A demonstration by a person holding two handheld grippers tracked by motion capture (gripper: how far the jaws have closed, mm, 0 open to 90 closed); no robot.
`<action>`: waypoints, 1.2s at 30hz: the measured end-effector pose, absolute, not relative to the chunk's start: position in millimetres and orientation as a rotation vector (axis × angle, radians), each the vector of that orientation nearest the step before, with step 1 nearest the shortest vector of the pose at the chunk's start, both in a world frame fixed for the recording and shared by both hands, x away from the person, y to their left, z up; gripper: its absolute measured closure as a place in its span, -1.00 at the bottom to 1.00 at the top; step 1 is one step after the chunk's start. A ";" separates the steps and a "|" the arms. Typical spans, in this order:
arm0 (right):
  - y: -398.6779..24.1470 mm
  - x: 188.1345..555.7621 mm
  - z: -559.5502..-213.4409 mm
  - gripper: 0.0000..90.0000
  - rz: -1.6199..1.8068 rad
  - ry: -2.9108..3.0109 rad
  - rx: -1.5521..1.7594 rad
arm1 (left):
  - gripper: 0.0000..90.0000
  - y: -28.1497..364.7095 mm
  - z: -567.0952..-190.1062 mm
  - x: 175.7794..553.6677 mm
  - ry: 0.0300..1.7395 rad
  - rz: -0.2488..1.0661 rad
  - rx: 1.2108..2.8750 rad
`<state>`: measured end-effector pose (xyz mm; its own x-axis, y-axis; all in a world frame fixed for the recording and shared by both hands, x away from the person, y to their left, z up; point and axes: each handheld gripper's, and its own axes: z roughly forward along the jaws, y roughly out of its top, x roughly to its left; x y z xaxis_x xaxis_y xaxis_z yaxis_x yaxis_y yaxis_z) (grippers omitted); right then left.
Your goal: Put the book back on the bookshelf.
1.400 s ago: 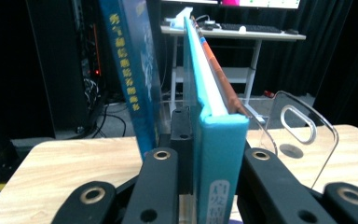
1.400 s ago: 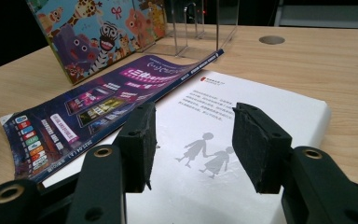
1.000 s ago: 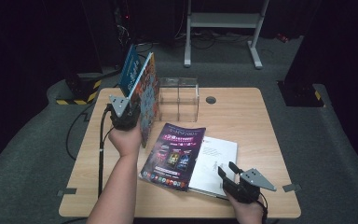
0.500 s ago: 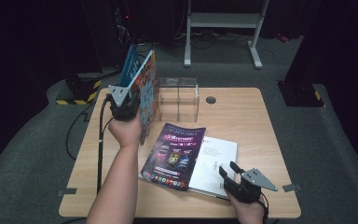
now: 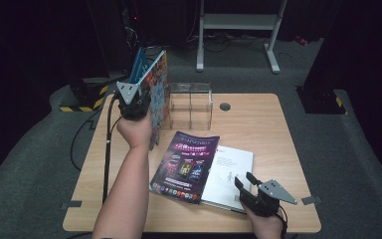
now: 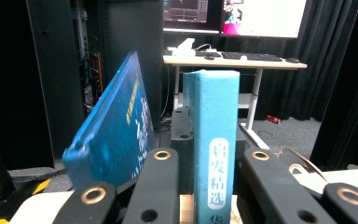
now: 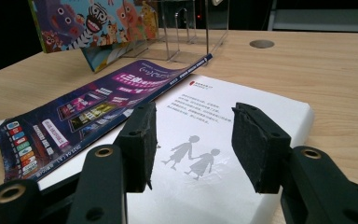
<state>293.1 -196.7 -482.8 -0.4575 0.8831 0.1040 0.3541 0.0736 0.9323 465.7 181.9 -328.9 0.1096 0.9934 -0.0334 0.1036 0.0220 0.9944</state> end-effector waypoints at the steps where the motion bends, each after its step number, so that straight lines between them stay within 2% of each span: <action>1: -196.7 293.3 -483.0 0.12 1.380 1.858 1.222 | 0.81 181.8 -327.7 466.4 1.212 1.062 1.310; 20: -197.1 293.0 -482.6 0.13 1.388 1.852 1.226 | 0.81 180.0 -325.1 477.0 1.188 1.069 1.289; 36: -195.1 291.9 -481.9 0.13 1.385 1.860 1.212 | 0.80 177.3 -354.6 445.2 1.127 1.087 1.296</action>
<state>291.9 -195.1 -481.9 -0.4650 0.8795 0.1008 0.3489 0.0775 0.9340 445.2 177.3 -354.6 0.1421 0.9899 -0.0033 0.0318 -0.0012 0.9995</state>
